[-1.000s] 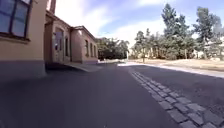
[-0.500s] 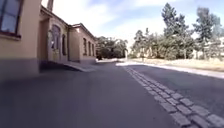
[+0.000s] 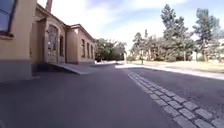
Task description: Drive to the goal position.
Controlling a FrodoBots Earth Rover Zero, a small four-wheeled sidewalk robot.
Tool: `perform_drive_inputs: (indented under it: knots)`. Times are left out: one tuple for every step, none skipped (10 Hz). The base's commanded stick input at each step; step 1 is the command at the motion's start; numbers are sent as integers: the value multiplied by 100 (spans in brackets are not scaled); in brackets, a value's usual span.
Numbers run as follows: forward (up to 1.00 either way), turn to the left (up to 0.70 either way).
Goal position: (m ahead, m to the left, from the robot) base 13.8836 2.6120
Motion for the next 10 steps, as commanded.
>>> perform_drive_inputs:
  knots:
    - [70, 0]
    - [70, 0]
    - [70, 0]
    - [70, 0]
    - [70, 0]
    - [70, 0]
    - [70, 0]
    - [70, 0]
    - [70, 0]
    - [70, 0]
